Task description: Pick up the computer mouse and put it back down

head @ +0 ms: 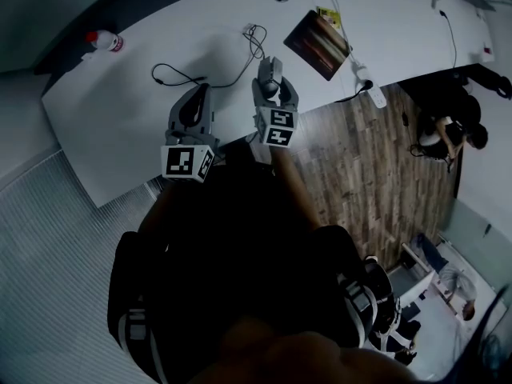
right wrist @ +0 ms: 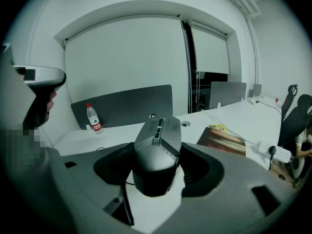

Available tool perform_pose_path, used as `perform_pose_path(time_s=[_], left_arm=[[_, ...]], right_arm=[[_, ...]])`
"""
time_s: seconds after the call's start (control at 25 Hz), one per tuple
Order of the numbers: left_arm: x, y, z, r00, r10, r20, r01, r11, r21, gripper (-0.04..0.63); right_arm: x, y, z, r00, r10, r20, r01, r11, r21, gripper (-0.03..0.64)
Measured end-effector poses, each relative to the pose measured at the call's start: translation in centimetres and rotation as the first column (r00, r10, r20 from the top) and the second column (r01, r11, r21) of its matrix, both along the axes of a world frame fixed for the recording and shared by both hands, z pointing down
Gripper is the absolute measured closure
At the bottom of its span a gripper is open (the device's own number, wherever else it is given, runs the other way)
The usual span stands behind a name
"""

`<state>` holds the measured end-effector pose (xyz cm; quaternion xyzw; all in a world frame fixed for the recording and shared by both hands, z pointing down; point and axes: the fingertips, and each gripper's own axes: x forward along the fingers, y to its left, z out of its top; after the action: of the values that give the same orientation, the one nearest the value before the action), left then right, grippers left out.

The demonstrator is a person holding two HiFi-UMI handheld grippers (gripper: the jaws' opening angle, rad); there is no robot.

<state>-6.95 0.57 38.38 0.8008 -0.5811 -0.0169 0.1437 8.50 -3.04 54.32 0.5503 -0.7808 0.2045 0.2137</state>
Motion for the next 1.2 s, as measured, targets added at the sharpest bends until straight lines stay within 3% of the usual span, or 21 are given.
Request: perform_pose_path(time_s=[0.56, 0.76, 1.2], left_arm=[[-0.5, 1.5, -1.5, 1.0, 0.005, -0.01, -0.005, 0.998, 0.061, 0.589], [-0.8, 1.6, -2.2, 1.0, 0.0, -0.016, 0.001, 0.997, 0.079, 0.589], [-1.4, 2.2, -2.2, 1.0, -0.004, -0.017, 0.006, 0.996, 0.088, 0.589]], right_arm=[[-0.5, 2.1, -5.6, 1.0, -0.023, 0.02, 0.021, 0.996, 0.092, 0.336], [-0.7, 3.1, -6.9, 0.999, -0.04, 0.015, 0.038, 0.995, 0.088, 0.336], [-1.3, 4.2, -11.9, 0.997, -0.056, 0.054, 0.044, 0.976, 0.213, 0.336]])
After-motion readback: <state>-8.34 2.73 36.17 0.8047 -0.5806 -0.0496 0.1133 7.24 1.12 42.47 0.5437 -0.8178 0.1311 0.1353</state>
